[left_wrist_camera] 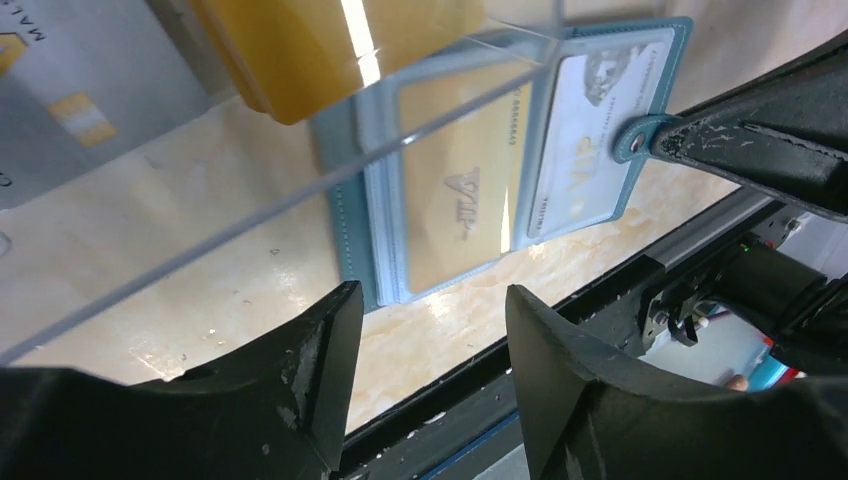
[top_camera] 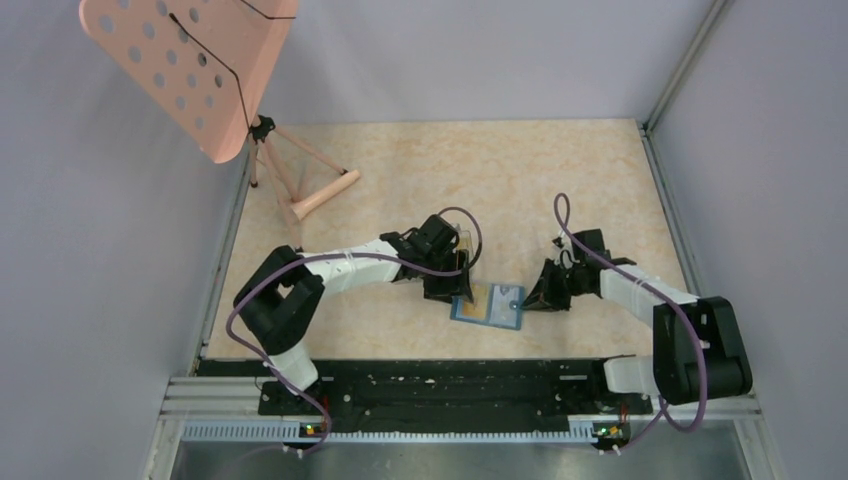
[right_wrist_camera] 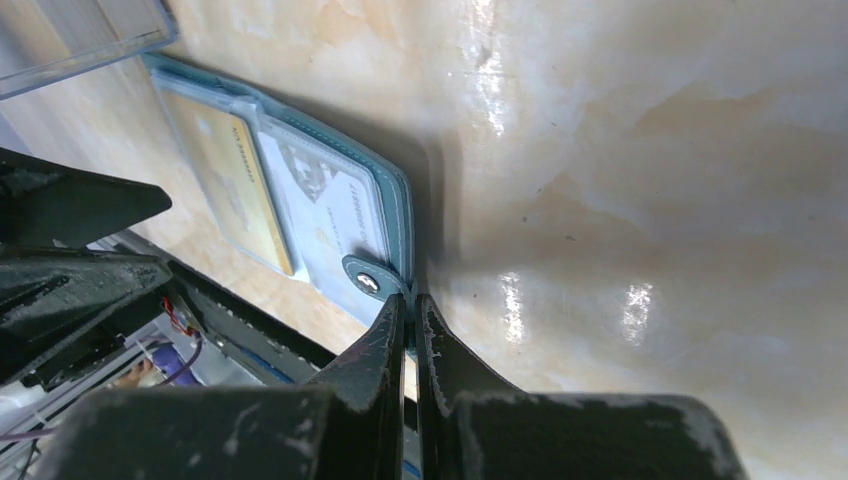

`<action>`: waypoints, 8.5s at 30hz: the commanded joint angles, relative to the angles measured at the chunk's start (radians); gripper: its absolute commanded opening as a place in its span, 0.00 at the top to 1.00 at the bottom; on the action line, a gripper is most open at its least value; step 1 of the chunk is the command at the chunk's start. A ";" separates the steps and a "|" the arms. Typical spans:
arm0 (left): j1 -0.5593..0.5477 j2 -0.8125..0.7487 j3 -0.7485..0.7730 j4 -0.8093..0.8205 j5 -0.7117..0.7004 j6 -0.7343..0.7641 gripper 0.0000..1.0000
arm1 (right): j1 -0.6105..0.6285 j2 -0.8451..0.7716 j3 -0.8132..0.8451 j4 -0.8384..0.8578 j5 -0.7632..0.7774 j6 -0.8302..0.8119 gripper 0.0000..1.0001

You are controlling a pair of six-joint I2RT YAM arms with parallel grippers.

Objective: Put the credit cards into the card holder
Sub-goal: Insert the credit card into the card holder, then turn over the card slot in the card holder, then pick up the credit card from the storage box.

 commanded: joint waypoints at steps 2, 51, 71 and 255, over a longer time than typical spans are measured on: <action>0.030 0.012 -0.010 0.119 0.113 -0.013 0.42 | 0.005 0.029 0.033 -0.010 0.030 -0.032 1.00; -0.030 0.196 0.213 -0.014 0.129 0.097 0.67 | 0.005 0.101 0.030 0.021 -0.008 -0.041 1.00; -0.033 0.227 0.251 -0.225 -0.131 0.127 0.49 | 0.004 0.100 0.038 0.007 -0.009 -0.055 1.00; 0.498 -0.145 0.009 -0.100 0.119 0.179 0.47 | 0.379 0.456 0.815 -0.044 -0.020 0.045 0.85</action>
